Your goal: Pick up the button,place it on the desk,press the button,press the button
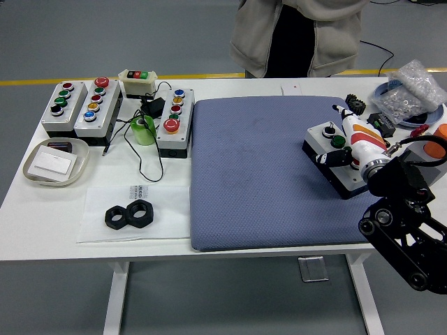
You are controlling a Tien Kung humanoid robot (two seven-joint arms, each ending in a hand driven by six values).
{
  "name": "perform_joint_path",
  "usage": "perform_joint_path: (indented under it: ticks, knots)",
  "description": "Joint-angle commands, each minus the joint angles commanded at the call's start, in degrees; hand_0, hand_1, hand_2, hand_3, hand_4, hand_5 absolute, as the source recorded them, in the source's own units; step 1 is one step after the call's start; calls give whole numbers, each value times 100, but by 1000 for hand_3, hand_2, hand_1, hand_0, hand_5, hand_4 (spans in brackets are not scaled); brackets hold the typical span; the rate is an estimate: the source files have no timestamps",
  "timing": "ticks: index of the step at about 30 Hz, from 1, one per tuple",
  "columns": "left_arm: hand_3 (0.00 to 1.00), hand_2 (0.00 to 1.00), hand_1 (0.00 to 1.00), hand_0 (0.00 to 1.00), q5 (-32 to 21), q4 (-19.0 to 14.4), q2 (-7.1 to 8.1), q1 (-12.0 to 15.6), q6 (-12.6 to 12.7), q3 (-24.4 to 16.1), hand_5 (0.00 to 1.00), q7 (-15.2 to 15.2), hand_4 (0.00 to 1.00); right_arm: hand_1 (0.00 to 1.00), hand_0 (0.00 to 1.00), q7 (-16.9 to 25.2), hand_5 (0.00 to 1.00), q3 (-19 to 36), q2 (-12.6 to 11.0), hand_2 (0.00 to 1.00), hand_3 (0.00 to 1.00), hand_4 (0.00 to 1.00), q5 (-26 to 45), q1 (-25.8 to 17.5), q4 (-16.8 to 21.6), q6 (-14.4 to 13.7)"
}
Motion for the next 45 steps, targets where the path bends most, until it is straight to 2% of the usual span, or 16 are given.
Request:
perform_joint_path:
  ticks: [10,15,16,21,22,27,28,33,34,39,40,45]
  knots:
    - [830,877,824,711,46,-9,1,17,21,-48,998,15,644,864,974,-87,178,-19,181,953,955,987,-5,236,-801,56]
    - [830,877,824,711,63,-8,-2,18,24,-62,998,22,644,864,974,-112,178,-17,226,953,955,987,-12,330,-1022,96]
    - [830,877,824,711,61,-8,-2,17,23,-59,998,22,646,804,953,-117,177,-17,228,884,917,983,-15,346,-1055,97]
    - [830,877,824,711,66,-6,0,13,23,-57,998,25,646,804,953,-154,177,-37,235,884,917,983,-76,496,-1302,133]
    - [830,877,824,711,66,-6,1,14,23,-57,998,25,647,720,921,-159,176,-39,236,771,884,983,-82,509,-1323,140]
    - [830,877,824,711,101,-7,0,20,28,-78,998,35,647,720,921,-176,176,-76,241,771,884,983,-102,628,-1544,262]
    - [830,878,825,711,106,-6,0,22,29,-81,998,37,646,662,885,-178,172,-95,239,688,847,982,-104,650,-1596,298]
    - [830,878,825,711,143,-5,-2,32,34,-105,998,47,646,662,885,-165,172,-175,222,688,847,982,-104,682,-1745,452]
    - [830,879,825,711,145,-6,-1,32,35,-105,998,48,647,629,854,-164,174,-181,220,662,834,983,-105,682,-1756,463]
    - [830,879,825,711,171,-6,0,36,33,-119,998,58,647,629,854,-145,174,-240,196,662,834,983,-129,683,-1775,511]
    - [831,880,825,710,168,-6,0,36,32,-118,998,57,644,516,524,-154,168,-252,187,582,753,982,-156,684,-1772,497]
    - [831,880,825,710,141,-4,1,35,30,-101,998,48,644,516,524,-185,168,-287,147,582,753,982,-271,684,-1721,393]
